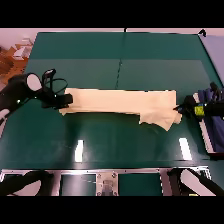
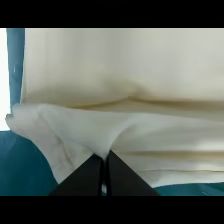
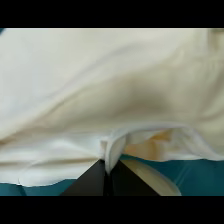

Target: Fold the shirts.

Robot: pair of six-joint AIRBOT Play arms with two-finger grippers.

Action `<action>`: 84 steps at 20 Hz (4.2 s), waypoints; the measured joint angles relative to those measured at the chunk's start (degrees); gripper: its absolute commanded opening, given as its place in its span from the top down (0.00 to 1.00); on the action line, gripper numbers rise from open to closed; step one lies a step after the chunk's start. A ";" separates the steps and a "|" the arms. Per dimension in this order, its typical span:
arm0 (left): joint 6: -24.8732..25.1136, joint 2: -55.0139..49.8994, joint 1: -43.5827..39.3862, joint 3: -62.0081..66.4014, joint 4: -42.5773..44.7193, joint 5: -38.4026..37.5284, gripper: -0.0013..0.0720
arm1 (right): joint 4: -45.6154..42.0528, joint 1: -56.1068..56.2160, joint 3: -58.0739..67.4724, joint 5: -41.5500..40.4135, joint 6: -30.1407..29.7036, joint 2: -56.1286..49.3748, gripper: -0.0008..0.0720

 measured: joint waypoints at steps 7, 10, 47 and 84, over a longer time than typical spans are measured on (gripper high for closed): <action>0.70 -17.42 0.02 14.43 -0.79 3.50 0.56 | 2.67 7.26 16.81 -8.17 -0.66 -20.81 0.97; 1.36 -21.64 0.31 16.83 -1.46 9.68 0.01 | 2.91 8.74 22.58 -11.23 -0.76 -29.79 0.67; 12.48 -31.10 -15.72 33.27 -15.96 12.02 0.95 | 1.29 1.07 41.44 19.37 -18.99 -41.81 0.97; 14.03 -34.58 10.91 56.74 8.46 -34.93 0.95 | 22.73 62.71 47.58 -28.17 -7.04 -46.58 0.24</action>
